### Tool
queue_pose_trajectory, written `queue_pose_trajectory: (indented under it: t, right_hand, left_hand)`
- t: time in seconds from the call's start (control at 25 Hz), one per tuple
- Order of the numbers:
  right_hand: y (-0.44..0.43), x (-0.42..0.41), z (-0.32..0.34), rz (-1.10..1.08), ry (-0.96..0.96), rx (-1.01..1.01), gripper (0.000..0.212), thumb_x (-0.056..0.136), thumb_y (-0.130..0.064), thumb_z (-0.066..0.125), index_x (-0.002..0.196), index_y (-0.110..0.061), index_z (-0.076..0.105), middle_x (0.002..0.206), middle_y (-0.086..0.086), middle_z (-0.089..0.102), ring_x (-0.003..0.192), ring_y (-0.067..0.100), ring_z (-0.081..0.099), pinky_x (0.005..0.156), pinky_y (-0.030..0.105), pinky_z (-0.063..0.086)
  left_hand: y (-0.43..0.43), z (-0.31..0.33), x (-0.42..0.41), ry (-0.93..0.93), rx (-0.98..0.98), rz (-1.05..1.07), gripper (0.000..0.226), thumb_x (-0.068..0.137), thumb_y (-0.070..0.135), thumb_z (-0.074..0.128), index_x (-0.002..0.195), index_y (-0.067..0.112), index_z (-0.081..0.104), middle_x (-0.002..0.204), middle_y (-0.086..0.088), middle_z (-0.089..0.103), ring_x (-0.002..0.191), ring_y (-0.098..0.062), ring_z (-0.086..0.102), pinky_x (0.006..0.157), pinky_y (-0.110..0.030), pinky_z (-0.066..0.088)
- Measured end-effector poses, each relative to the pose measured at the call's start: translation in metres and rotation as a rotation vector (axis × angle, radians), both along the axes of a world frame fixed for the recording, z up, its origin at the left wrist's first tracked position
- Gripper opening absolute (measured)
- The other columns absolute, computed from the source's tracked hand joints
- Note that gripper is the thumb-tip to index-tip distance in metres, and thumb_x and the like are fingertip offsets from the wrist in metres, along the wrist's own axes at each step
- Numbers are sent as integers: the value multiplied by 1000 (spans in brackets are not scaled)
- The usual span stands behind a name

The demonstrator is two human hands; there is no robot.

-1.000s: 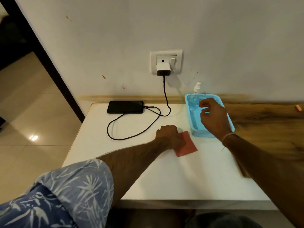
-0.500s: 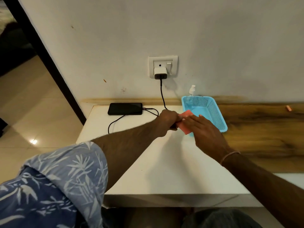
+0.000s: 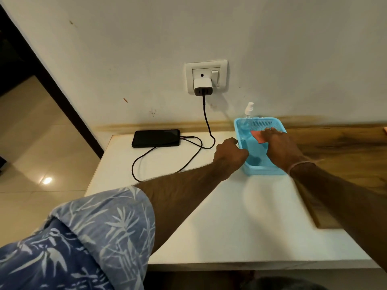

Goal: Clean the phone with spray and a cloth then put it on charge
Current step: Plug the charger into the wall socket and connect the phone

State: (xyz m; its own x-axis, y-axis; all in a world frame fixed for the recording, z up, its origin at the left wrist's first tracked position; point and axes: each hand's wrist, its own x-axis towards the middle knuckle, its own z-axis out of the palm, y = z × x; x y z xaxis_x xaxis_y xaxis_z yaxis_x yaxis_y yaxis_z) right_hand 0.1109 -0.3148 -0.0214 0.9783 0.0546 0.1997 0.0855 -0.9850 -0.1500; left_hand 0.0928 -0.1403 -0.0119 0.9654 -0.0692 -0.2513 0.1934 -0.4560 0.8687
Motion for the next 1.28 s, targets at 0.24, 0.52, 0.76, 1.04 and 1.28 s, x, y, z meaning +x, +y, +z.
queue_pose_trajectory:
  t: [0.24, 0.52, 0.76, 1.04, 1.28]
  right_hand:
    - [-1, 23, -20, 49, 185, 4, 24, 91, -12, 53, 111, -19, 64, 112, 13, 66, 98, 33, 61, 92, 39, 48]
    - [-5, 27, -23, 63, 190, 151, 49, 90, 2, 53, 133, -22, 57, 134, 10, 57, 120, 33, 54, 105, 41, 40]
    - [6, 28, -16, 214, 161, 135, 17, 99, -13, 42, 97, -8, 58, 103, 14, 63, 93, 31, 58, 81, 33, 41]
    - [4, 26, -13, 190, 243, 121, 19, 101, -17, 40, 101, -11, 58, 103, 11, 60, 96, 30, 56, 81, 36, 43]
    - [-24, 4, 1, -193, -169, 30, 37, 75, -5, 59, 110, -12, 67, 105, 17, 69, 97, 40, 61, 82, 45, 54]
  left_hand:
    - [-2, -10, -3, -57, -47, 26, 47, 83, 20, 63, 130, 21, 66, 118, -4, 72, 94, -20, 68, 72, -30, 58]
    - [-6, -14, -4, -128, 43, 18, 45, 84, 25, 62, 128, 12, 66, 106, -3, 71, 80, -18, 63, 55, -23, 47]
    - [-8, -16, -7, -144, 50, 31, 48, 84, 28, 59, 128, 9, 64, 112, -9, 72, 84, -21, 67, 66, -35, 59]
    - [-11, -14, -9, -68, -60, 63, 53, 89, 20, 60, 142, 14, 55, 131, -8, 66, 86, -11, 57, 60, -16, 48]
    - [-13, -6, -13, 44, -177, 76, 51, 94, 12, 54, 146, 15, 52, 130, -8, 66, 102, -24, 68, 82, -40, 62]
